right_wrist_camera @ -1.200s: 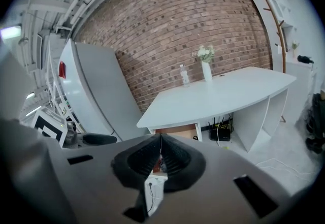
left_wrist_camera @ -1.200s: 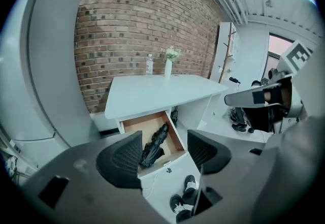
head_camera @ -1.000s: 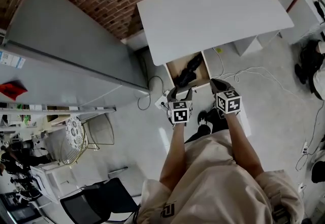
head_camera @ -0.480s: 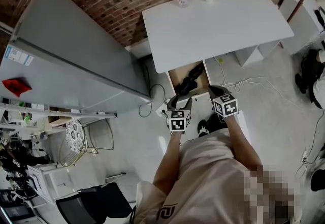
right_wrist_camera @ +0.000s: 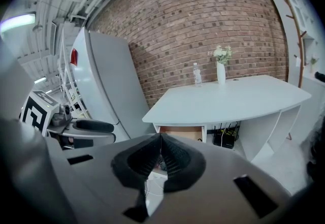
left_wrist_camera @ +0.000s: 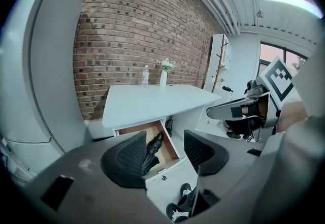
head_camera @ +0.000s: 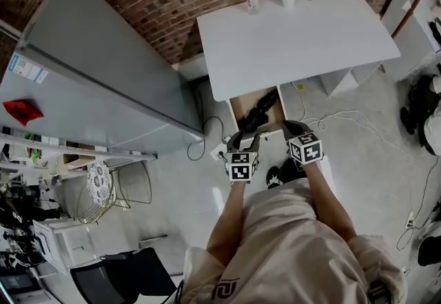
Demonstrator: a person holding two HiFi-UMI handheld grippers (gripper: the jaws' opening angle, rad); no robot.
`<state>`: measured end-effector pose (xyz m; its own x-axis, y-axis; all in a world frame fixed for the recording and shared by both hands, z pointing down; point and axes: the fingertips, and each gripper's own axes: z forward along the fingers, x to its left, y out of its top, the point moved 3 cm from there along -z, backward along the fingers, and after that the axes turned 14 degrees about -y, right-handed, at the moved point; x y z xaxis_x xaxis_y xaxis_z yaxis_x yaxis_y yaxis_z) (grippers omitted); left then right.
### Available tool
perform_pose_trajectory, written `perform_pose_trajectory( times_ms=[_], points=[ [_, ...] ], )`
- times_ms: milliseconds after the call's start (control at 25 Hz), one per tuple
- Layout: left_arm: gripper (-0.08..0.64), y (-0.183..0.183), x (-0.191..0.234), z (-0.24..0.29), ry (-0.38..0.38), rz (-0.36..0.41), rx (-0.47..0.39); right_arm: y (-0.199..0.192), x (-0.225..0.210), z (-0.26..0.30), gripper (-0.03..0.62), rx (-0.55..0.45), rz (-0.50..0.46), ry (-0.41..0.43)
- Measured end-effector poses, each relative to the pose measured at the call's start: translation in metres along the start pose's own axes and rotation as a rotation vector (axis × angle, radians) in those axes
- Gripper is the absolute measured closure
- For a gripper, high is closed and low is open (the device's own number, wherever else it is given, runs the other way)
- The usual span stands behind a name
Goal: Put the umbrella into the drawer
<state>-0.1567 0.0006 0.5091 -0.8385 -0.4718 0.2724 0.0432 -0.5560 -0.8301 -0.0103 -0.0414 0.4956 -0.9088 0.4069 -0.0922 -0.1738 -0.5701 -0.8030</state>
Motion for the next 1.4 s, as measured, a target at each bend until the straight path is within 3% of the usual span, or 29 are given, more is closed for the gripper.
perform_pose_trajectory(
  times_ms=[240, 560, 1400],
  points=[
    [0.403, 0.007, -0.008, 0.004, -0.010, 0.056, -0.037, -0.004, -0.004, -0.006, 0.525, -0.017, 0.019, -0.005],
    [0.537, 0.004, -0.013, 0.014, -0.024, 0.065, 0.005, -0.005, -0.016, -0.016, 0.525, -0.029, 0.055, -0.046],
    [0.549, -0.010, -0.007, 0.017, -0.071, -0.046, 0.051, -0.001, -0.009, -0.009, 0.525, -0.029, 0.048, -0.016]
  ],
)
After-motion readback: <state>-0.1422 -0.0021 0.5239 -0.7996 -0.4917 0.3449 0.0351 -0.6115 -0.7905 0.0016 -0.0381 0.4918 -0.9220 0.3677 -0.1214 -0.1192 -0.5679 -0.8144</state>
